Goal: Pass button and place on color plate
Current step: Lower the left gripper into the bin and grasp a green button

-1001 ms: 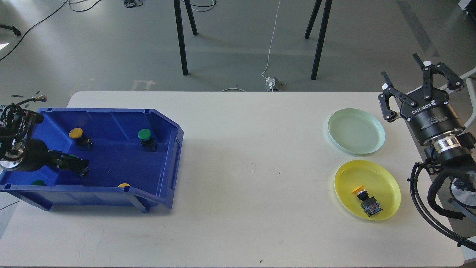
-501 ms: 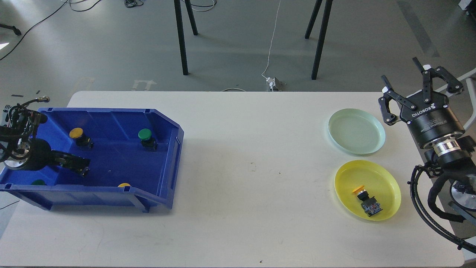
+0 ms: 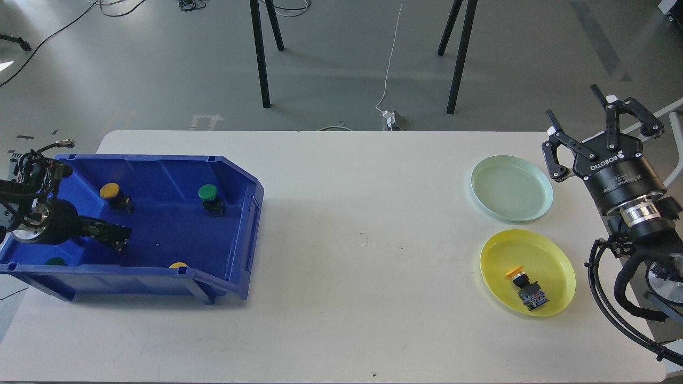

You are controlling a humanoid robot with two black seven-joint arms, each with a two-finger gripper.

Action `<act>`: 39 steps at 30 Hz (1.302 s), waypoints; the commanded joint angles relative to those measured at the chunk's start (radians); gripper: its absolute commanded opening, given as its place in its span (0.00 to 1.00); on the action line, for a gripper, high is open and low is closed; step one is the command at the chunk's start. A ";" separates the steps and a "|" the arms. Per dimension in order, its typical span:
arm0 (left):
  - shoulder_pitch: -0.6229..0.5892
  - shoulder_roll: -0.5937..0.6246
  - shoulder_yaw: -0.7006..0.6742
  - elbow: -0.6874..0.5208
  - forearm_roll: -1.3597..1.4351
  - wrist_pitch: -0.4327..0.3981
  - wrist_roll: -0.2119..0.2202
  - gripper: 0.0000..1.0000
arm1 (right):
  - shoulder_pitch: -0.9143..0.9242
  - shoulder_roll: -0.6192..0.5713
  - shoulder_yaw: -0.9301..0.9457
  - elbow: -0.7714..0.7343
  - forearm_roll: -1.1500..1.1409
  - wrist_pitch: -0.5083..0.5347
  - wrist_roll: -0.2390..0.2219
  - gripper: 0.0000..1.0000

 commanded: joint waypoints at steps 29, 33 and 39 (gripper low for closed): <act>0.005 -0.007 0.069 0.014 0.008 0.053 0.000 0.20 | -0.029 0.000 0.001 0.000 0.000 0.023 0.000 0.66; 0.005 -0.005 0.069 0.014 0.006 0.053 0.000 0.18 | -0.037 0.000 0.001 0.000 0.000 0.024 0.000 0.66; -0.009 -0.007 0.066 0.009 0.000 0.052 0.000 0.16 | -0.042 0.000 0.001 0.000 0.000 0.031 0.000 0.66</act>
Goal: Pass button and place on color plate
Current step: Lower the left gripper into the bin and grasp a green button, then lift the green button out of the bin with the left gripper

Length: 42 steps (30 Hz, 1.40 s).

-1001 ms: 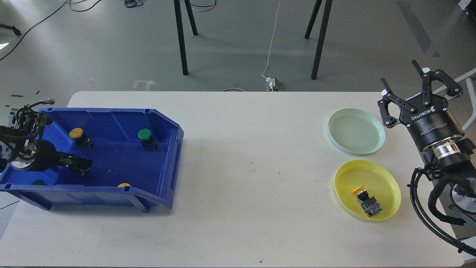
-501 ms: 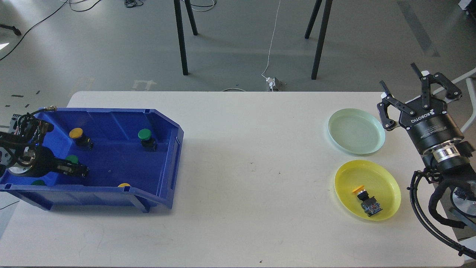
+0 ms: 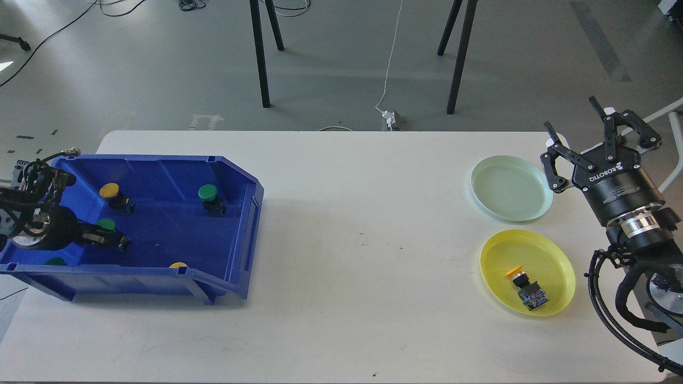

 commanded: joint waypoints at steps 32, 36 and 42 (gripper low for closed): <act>-0.073 0.279 -0.378 -0.820 -0.634 -0.054 0.000 0.14 | 0.068 -0.002 -0.017 0.000 -0.145 -0.026 0.000 0.78; -0.072 0.122 -0.386 -0.770 -0.786 -0.054 0.000 0.14 | 0.146 -0.003 -0.099 0.008 -0.339 -0.138 0.000 0.88; -0.047 -0.047 -0.380 -0.621 -0.934 -0.054 0.000 0.14 | 0.361 0.035 -0.360 0.005 -0.503 -0.221 0.000 0.97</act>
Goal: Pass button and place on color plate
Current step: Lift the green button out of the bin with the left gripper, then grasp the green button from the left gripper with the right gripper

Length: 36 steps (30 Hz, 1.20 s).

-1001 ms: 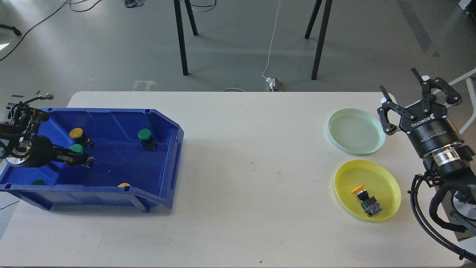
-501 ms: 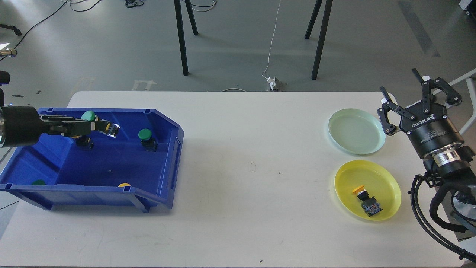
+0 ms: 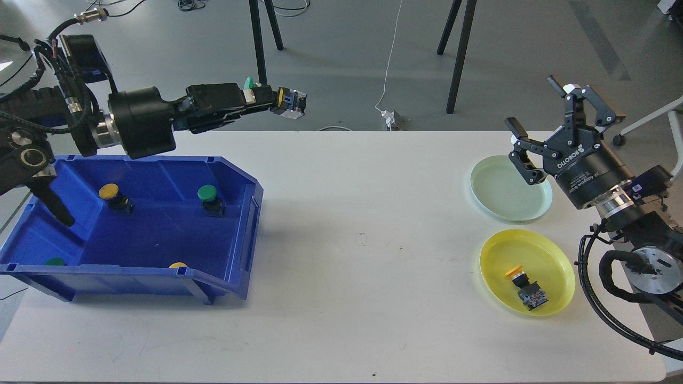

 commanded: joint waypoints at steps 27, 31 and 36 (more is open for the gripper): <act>0.039 -0.210 -0.002 0.170 -0.159 0.000 0.000 0.15 | 0.441 0.530 -0.355 -0.267 -0.113 -0.165 0.000 0.97; 0.039 -0.210 -0.002 0.170 -0.158 0.000 0.000 0.15 | 0.464 0.548 -0.355 -0.299 -0.110 -0.165 0.000 0.97; 0.039 -0.210 -0.002 0.170 -0.159 0.000 0.000 0.15 | 0.464 0.571 -0.361 -0.314 -0.109 -0.163 0.000 0.92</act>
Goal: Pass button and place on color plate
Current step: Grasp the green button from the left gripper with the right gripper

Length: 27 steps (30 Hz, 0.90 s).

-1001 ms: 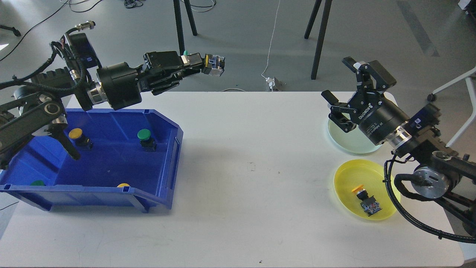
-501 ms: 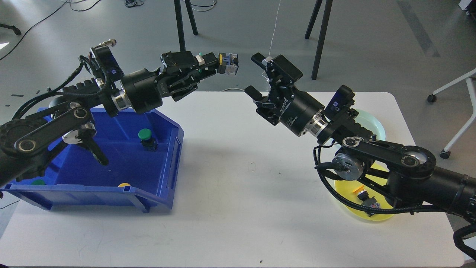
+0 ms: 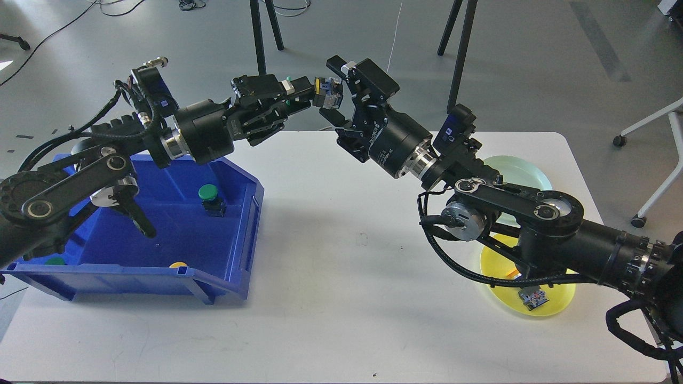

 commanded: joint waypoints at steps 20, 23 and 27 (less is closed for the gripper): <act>0.000 -0.002 0.000 0.011 0.001 0.000 0.000 0.16 | 0.006 0.021 -0.013 -0.003 -0.013 0.006 0.000 0.43; 0.001 -0.002 0.000 0.011 0.001 0.000 0.000 0.16 | 0.006 0.021 -0.014 -0.003 -0.014 0.006 0.000 0.35; 0.000 -0.002 0.000 0.011 0.001 0.000 0.000 0.16 | 0.006 0.021 -0.013 -0.003 -0.014 0.002 0.000 0.25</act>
